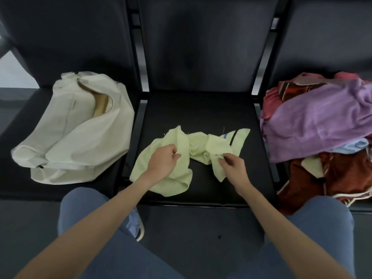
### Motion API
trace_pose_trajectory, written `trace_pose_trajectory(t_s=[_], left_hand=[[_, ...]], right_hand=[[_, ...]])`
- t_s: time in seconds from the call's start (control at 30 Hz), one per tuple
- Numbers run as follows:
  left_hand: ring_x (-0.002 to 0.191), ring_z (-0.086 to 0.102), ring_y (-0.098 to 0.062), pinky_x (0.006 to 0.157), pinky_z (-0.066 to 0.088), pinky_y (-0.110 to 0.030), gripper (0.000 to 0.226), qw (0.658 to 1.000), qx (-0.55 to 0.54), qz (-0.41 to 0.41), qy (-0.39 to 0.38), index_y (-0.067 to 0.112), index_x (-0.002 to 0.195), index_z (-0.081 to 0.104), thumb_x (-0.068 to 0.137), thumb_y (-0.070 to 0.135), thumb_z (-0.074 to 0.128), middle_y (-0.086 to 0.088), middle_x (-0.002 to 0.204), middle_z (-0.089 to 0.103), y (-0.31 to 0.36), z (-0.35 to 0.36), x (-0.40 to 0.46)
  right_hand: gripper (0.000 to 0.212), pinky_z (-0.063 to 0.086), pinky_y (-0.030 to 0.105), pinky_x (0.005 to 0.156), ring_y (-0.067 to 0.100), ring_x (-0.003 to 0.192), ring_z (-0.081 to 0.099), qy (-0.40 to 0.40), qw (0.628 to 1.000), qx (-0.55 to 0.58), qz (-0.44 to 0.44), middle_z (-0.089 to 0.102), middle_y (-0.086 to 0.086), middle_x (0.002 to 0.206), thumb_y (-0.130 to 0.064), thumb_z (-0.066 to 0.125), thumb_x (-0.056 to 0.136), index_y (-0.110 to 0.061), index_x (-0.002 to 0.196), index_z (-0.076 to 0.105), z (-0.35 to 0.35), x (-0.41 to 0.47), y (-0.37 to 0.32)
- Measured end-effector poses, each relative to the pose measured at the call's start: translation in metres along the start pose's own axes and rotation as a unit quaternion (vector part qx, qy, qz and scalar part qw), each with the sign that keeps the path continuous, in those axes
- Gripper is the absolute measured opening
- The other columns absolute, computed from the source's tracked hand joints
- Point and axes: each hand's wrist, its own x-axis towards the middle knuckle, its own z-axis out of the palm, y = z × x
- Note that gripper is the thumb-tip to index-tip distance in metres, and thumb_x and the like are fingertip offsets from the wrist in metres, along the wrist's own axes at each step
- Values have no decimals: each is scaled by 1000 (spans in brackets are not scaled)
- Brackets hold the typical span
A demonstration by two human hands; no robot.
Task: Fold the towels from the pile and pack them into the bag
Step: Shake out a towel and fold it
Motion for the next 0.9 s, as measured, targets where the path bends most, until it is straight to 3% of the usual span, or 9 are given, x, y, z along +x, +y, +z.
trace_pose_trajectory(t_s=[0.07,0.17,0.3,0.37,0.43,0.57,0.7,0.8,0.9], left_hand=[[53,62,-16,57,53,-30,12,986,-156,-21,-51,11,99,54,93,18,63,-3,75,62,20,1,-8],[55,67,-23,63,59,-35,26,952,-291,-26,-92,13,111,46,92,8,62,-4,70,59,41,5,-17],[59,63,-18,63,58,-31,10,945,-313,6,-92,10,90,61,89,1,64,-4,70,61,50,13,-17],[63,64,-16,67,58,-30,12,941,-323,-2,-98,11,85,67,88,1,64,-4,74,66,50,16,-17],[67,67,-16,70,59,-29,11,936,-336,-17,-102,9,89,69,90,1,62,-5,78,69,52,19,-17],[70,71,-17,72,59,-28,14,922,-370,-41,-105,-1,99,70,94,0,57,-8,84,71,55,22,-17],[70,71,-17,73,59,-28,15,918,-379,-43,-103,-3,99,70,93,-1,56,-10,83,70,56,25,-17],[69,70,-17,73,60,-29,14,916,-385,-45,-103,-1,97,70,92,-2,57,-10,81,70,56,27,-17],[69,70,-18,73,60,-29,13,916,-382,-51,-113,0,96,70,91,-3,59,-11,84,71,52,31,-17]], right_hand=[[16,41,13,61,8,70,51,-26,998,53,19,60,1,84,-2,54,92,-14,102,59,-9,-6,3],[26,42,17,68,9,79,55,-29,996,80,9,63,-3,86,9,48,89,-14,90,61,-17,-12,3],[24,43,26,76,13,88,58,-11,987,156,32,66,-3,85,5,51,86,-11,79,67,-25,-16,-4],[8,43,22,71,9,77,55,16,993,117,5,62,-2,80,-7,68,83,-12,80,62,-27,-17,-9],[25,40,14,61,6,68,49,52,998,39,-27,56,-4,77,-13,79,75,-14,79,55,-28,-17,-8],[20,41,16,68,13,79,53,53,995,-59,-67,58,-8,87,-3,66,81,-16,92,55,-30,-18,-7],[31,28,27,81,15,92,49,-8,968,-222,-119,62,-9,93,-1,48,91,-15,118,51,-30,-18,5],[32,43,17,75,15,88,59,-40,981,-164,-97,64,-2,90,6,48,90,-12,116,55,-30,-23,11],[24,48,14,71,10,81,64,25,996,-76,-43,66,1,83,6,61,85,-10,102,62,-28,-25,11]])
